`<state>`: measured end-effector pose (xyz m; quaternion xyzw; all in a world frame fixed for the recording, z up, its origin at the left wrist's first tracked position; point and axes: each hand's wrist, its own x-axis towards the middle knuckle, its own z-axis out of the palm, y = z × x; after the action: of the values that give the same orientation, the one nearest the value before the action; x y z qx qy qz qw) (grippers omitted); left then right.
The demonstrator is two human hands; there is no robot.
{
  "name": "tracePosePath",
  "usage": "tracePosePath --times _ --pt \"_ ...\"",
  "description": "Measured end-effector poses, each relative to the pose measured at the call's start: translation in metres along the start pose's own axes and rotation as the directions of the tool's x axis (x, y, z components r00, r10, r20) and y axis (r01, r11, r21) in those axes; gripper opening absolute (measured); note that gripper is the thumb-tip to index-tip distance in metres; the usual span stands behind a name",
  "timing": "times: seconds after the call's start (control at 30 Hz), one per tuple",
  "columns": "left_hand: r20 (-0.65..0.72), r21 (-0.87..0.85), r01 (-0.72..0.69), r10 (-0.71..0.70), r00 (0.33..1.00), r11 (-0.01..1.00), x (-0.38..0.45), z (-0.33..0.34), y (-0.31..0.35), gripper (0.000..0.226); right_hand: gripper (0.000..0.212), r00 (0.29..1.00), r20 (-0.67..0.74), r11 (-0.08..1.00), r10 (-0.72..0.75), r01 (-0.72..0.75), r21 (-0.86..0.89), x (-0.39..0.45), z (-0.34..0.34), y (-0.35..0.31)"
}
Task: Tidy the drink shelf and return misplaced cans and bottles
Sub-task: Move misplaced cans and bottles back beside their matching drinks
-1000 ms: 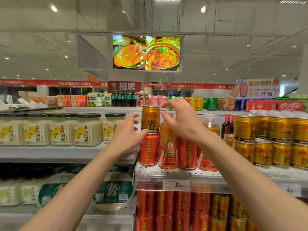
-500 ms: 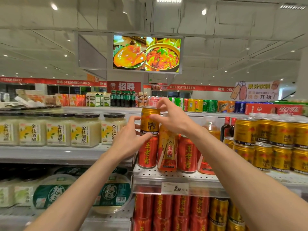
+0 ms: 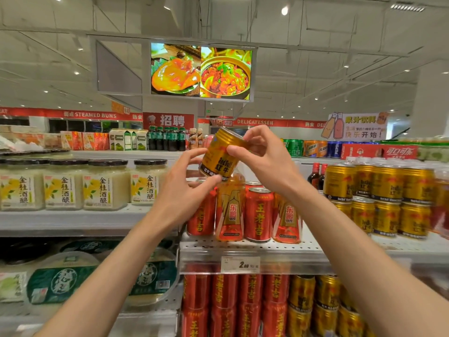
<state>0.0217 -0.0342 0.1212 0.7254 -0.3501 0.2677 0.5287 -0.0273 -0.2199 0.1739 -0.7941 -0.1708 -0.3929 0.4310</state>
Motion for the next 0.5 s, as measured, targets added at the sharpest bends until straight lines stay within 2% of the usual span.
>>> tracePosePath --times 0.2,0.33,0.5 --pt "0.081 -0.195 0.002 0.014 0.997 0.981 -0.036 0.05 0.016 0.049 0.025 0.982 -0.059 0.974 0.178 -0.168 0.153 -0.064 -0.041 0.019" --pt "0.127 -0.232 0.031 -0.001 0.992 0.972 -0.062 0.097 0.02 0.051 0.027 0.961 -0.096 0.953 0.261 -0.241 0.186 -0.106 -0.076 0.044" --pt "0.119 -0.238 0.046 -0.018 0.993 0.97 -0.085 0.166 0.033 0.052 0.035 0.944 -0.116 0.944 0.308 -0.288 0.161 -0.142 -0.128 0.076"
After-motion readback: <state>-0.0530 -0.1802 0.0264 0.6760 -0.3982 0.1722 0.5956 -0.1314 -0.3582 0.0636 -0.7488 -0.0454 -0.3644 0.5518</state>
